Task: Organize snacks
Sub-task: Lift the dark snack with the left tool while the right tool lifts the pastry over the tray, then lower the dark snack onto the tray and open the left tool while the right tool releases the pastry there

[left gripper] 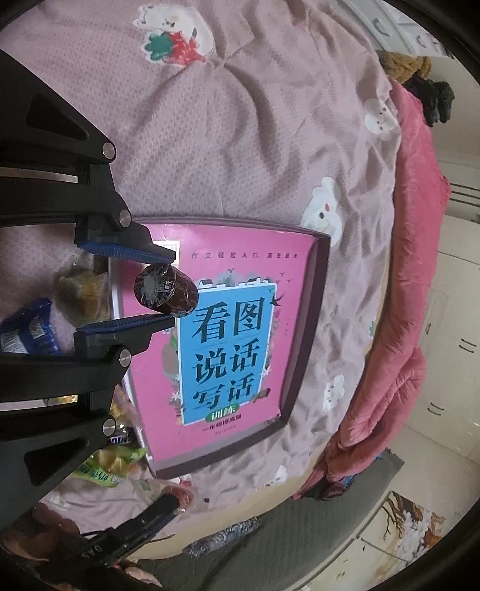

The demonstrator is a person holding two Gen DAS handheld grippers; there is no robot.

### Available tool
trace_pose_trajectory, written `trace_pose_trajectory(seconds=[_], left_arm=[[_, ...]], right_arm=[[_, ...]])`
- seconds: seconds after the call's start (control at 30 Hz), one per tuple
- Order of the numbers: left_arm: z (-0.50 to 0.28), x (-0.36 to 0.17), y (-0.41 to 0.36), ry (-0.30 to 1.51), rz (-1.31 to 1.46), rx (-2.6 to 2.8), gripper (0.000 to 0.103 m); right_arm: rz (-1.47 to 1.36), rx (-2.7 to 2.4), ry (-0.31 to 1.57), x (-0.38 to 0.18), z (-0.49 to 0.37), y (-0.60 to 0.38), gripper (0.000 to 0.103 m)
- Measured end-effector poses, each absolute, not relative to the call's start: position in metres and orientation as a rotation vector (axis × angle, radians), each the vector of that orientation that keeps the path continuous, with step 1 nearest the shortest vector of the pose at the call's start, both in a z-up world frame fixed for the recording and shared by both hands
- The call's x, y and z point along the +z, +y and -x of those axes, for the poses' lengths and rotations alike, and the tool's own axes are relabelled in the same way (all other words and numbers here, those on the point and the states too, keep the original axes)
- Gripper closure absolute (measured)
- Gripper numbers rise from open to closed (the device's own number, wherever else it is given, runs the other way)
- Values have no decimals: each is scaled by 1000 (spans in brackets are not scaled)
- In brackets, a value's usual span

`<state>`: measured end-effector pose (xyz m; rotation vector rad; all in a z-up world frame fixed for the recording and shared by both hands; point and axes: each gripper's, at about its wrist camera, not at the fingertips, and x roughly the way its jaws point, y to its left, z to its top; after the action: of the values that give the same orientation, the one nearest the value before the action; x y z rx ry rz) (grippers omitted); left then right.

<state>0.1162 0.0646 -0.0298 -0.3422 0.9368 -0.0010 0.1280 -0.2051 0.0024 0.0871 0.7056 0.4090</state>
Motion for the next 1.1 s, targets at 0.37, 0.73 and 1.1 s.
trace_pose_trajectory(seconds=[0.37, 0.73, 1.1], left_arm=[[-125, -51, 65, 984, 355, 49, 75], [-127, -58, 65, 1001, 359, 50, 75], [-128, -60, 63, 1011, 367, 45, 75]], right_arm=[[-93, 366, 730, -7, -149, -210, 62], [-86, 333, 798, -26, -178, -206, 62], [-45, 300, 864, -43, -185, -205, 62]])
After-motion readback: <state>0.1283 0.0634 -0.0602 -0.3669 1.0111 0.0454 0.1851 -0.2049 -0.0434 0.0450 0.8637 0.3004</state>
